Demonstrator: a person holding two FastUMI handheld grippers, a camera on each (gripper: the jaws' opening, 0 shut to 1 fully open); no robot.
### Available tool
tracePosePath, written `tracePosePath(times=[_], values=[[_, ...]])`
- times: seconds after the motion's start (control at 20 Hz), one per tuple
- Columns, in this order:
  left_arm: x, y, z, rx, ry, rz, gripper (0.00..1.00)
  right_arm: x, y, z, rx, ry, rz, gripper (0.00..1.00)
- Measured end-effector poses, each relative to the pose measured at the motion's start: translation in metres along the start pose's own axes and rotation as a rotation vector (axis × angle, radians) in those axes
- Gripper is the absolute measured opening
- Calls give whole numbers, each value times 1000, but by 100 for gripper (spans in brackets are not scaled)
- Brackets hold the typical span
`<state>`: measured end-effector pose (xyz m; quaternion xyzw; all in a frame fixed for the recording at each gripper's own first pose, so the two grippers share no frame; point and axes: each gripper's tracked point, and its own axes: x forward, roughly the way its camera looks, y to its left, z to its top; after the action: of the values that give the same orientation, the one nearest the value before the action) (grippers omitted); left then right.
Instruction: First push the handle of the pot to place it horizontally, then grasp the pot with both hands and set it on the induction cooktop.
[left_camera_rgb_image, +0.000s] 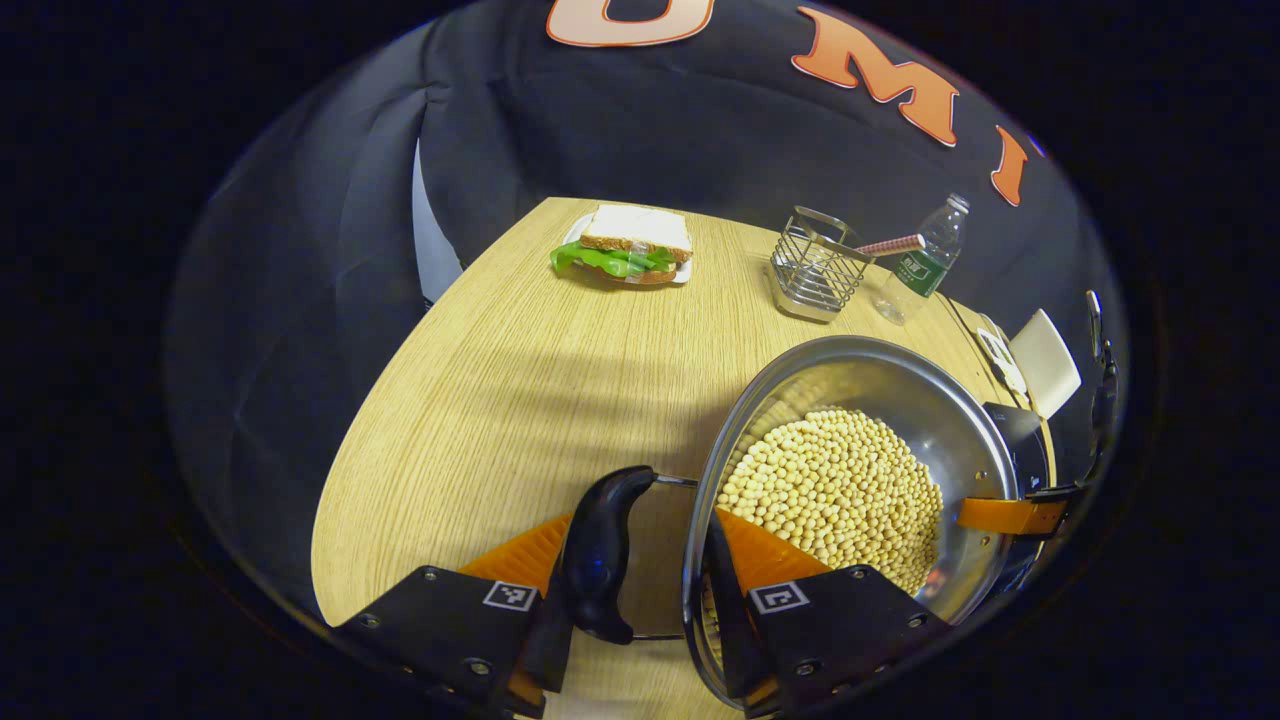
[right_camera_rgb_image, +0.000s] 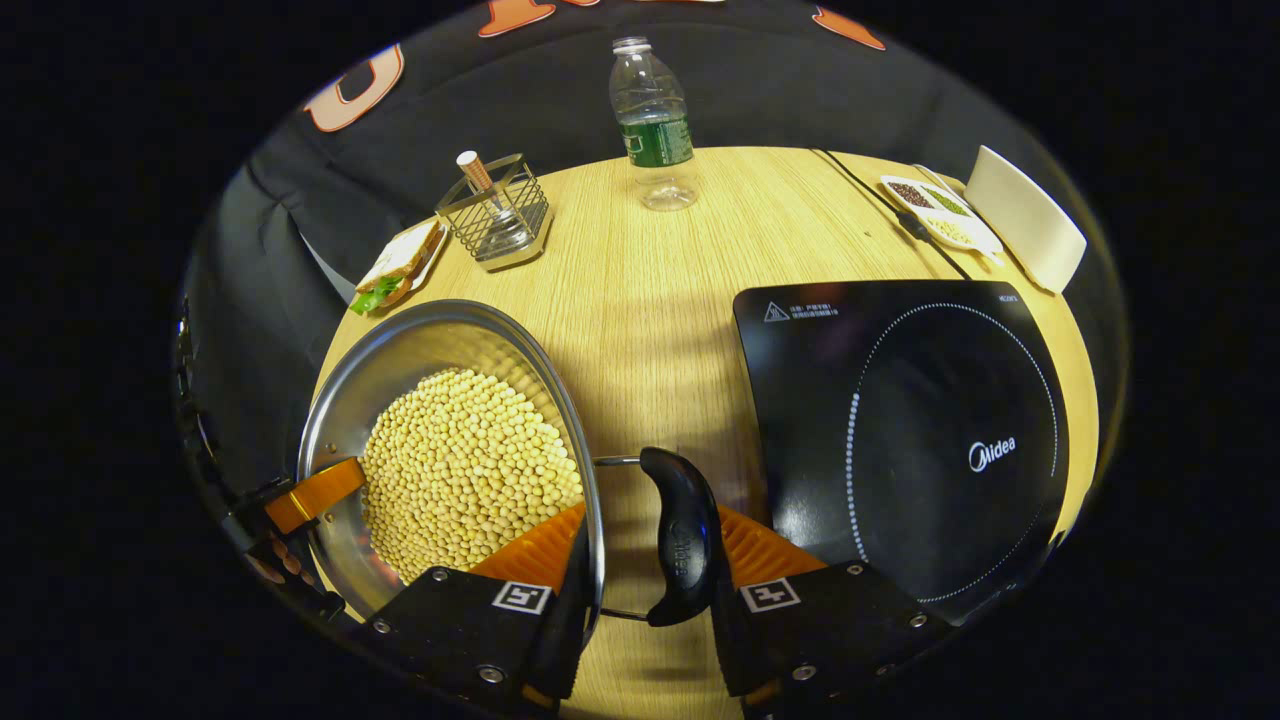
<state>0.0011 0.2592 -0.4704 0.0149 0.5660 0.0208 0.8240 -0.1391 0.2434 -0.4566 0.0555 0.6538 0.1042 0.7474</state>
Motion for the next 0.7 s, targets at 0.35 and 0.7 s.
tracePosePath(times=[0.35,0.7], values=[[-4,1,10,21,-55,13,61,-3,-7,9,-14,-58,26,53],[-9,-6,15,109,-120,-36,61,-3,-8,-2,38,-102,27,53]])
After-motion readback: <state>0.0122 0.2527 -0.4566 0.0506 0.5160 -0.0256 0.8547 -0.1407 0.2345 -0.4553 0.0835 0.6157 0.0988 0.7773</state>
